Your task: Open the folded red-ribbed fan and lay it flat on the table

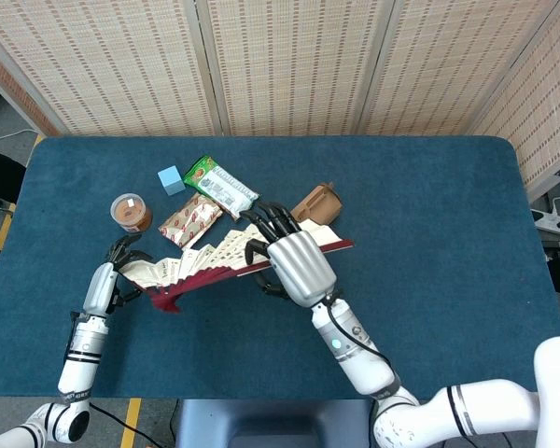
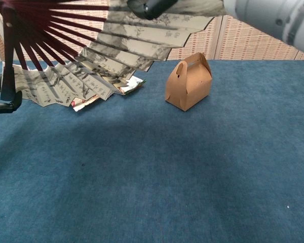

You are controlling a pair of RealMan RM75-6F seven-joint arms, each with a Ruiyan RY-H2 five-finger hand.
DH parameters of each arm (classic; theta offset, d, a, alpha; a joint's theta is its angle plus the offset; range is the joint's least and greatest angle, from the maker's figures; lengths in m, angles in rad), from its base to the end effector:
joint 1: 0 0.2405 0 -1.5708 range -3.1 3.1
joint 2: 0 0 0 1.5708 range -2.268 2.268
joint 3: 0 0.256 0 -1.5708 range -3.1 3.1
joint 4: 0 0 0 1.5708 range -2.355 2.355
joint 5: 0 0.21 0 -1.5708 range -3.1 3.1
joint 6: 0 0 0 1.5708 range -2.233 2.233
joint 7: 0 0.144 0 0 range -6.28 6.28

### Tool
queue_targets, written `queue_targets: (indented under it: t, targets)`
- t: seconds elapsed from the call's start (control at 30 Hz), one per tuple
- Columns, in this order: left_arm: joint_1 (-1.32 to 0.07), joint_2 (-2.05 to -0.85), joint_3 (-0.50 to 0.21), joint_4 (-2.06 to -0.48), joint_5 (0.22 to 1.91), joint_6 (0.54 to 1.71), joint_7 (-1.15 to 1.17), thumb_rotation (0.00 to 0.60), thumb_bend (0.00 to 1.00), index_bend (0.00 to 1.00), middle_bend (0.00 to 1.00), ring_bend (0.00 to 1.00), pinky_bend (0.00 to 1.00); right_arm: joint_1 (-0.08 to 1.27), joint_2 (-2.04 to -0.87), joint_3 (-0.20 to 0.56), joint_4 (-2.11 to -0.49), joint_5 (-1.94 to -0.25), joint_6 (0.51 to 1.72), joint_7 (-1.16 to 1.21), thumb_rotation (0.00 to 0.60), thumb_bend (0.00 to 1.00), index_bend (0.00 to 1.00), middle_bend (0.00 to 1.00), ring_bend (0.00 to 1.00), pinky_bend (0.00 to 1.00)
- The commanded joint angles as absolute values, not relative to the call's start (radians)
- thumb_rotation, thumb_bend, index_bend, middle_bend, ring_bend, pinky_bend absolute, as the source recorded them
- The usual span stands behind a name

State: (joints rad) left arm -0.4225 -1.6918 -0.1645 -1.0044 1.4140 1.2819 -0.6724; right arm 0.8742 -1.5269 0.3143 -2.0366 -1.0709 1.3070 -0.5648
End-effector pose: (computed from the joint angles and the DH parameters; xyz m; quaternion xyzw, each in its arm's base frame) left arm -0.2823 0.3103 0.0172 -0.4759 -0.5402 -0.5804 0.3806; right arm 0.0119 -0.2876 0.0486 0.6711 -0.3489 0.5650 0.3298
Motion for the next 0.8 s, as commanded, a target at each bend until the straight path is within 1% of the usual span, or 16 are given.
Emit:
queue_targets:
  t: [0.03,0.13,0.17,0.27,0.4,0.43,0.5,0.53,0.57,0.6,0.63,0.67,0.7,0.73,0.8]
  targets:
    - [-0.42,-1.719,-0.159,-0.937,1.425,1.298,-0.687,0.6,0.62,0.33,0.07,0.0,0.02,0.782,-1.501,0.182,-2.019,-1.224,1.355,-0.503,0.6,0.55,0.68,0.11,0.0,0.07]
    - [-0.418,-1.732,-0.153,-0.896,1.432,1.303,-0.702,0.6,0.62,0.31,0.07,0.0,0.01,0.739,-1.516,0.119,-1.957,-1.316,1.386,-0.469,0.6,0.55,0.68,0.11,0.0,0.07]
    - [-0.415,-1.738,-0.148,-0.874,1.435,1.306,-0.702,0.6,0.62,0.3,0.07,0.0,0.01,0.719,-1.526,0.089,-1.916,-1.353,1.401,-0.461,0.6,0.55,0.68,0.11,0.0,0.07]
    - [-0.409,-1.757,-0.136,-0.815,1.445,1.312,-0.711,0.6,0.61,0.28,0.06,0.0,0.01,0.669,-1.566,0.029,-1.81,-1.433,1.439,-0.411,0.6,0.55,0.68,0.11,0.0,0.07]
    - [-0.397,-1.781,-0.121,-0.747,1.449,1.313,-0.732,0.6,0.61,0.25,0.06,0.0,0.01,0.616,-1.607,-0.028,-1.711,-1.484,1.45,-0.328,0.6,0.55,0.67,0.11,0.0,0.07]
    - [-0.392,-1.787,-0.118,-0.73,1.45,1.314,-0.736,0.6,0.61,0.25,0.06,0.0,0.01,0.603,-1.614,-0.047,-1.687,-1.495,1.448,-0.314,0.6,0.54,0.66,0.11,0.0,0.07]
    - [-0.39,-1.791,-0.115,-0.72,1.451,1.317,-0.739,0.6,0.61,0.24,0.06,0.0,0.01,0.596,-1.618,-0.057,-1.672,-1.503,1.45,-0.308,0.6,0.55,0.63,0.11,0.0,0.07]
    - [-0.388,-1.794,-0.113,-0.708,1.453,1.318,-0.742,0.6,0.61,0.22,0.06,0.0,0.01,0.588,-1.622,-0.067,-1.656,-1.511,1.449,-0.306,0.6,0.55,0.59,0.11,0.0,0.07]
    - [-0.385,-1.798,-0.111,-0.697,1.454,1.319,-0.743,0.6,0.6,0.19,0.05,0.0,0.01,0.581,-1.624,-0.078,-1.641,-1.518,1.448,-0.306,0.6,0.55,0.52,0.11,0.0,0.07]
    - [-0.381,-1.804,-0.105,-0.677,1.455,1.318,-0.745,0.6,0.6,0.16,0.05,0.0,0.01,0.568,-1.627,-0.1,-1.616,-1.53,1.445,-0.311,0.6,0.54,0.38,0.1,0.0,0.07]
    - [-0.371,-1.808,-0.093,-0.643,1.457,1.308,-0.74,0.6,0.59,0.12,0.03,0.0,0.01,0.542,-1.621,-0.149,-1.579,-1.55,1.443,-0.341,0.6,0.52,0.21,0.08,0.0,0.06]
    - [-0.368,-1.811,-0.088,-0.627,1.46,1.306,-0.744,0.6,0.57,0.07,0.02,0.0,0.01,0.529,-1.616,-0.163,-1.571,-1.561,1.448,-0.362,0.6,0.5,0.13,0.06,0.0,0.06]
    - [-0.367,-1.813,-0.085,-0.613,1.462,1.304,-0.744,0.6,0.56,0.05,0.02,0.0,0.01,0.519,-1.612,-0.17,-1.568,-1.567,1.449,-0.383,0.6,0.45,0.04,0.02,0.0,0.05]
    - [-0.366,-1.815,-0.08,-0.599,1.465,1.301,-0.743,0.6,0.56,0.02,0.01,0.0,0.01,0.508,-1.606,-0.176,-1.57,-1.571,1.448,-0.411,0.6,0.4,0.0,0.01,0.0,0.04]
    - [-0.364,-1.813,-0.071,-0.583,1.471,1.294,-0.732,0.6,0.54,0.0,0.0,0.0,0.01,0.493,-1.596,-0.183,-1.578,-1.575,1.442,-0.441,0.6,0.33,0.0,0.0,0.0,0.03]
